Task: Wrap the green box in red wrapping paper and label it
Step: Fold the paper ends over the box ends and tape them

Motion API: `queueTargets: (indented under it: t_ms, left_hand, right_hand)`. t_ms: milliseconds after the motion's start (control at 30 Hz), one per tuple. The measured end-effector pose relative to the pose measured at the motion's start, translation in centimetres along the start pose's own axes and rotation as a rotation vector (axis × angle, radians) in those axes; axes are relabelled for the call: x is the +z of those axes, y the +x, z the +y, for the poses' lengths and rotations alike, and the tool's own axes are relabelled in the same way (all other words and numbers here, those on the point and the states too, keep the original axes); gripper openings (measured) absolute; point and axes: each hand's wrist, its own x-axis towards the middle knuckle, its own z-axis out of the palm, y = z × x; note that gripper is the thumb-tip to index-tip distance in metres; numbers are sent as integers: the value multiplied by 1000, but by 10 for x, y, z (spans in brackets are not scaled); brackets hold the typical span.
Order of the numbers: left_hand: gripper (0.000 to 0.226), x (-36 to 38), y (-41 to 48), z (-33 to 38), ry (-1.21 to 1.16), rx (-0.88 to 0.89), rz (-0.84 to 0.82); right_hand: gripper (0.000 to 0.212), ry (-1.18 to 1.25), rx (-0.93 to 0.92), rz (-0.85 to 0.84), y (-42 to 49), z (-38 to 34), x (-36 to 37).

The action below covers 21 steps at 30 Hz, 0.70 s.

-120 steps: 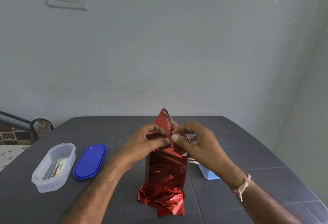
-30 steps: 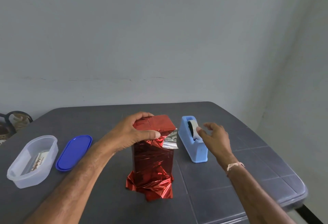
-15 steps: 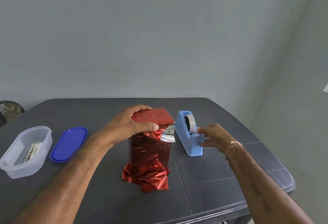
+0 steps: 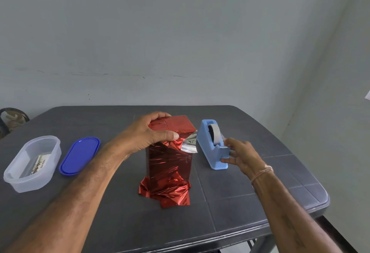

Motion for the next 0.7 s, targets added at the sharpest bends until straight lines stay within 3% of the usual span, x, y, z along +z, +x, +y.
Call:
queueTargets:
  t_ms: [300,500,700]
  left_hand:
    - [60,0,1,0,-5,-1,4]
    - [69,0,2,0,-1,-2,-1]
    - [72,-1,1,-2,13,2,0]
  right_hand:
    - [25,136,-68,59,-5,36,0]
    - [31,-58,-145,258,-2,51,10]
    - [17,230,-111,163,-7,51,13]
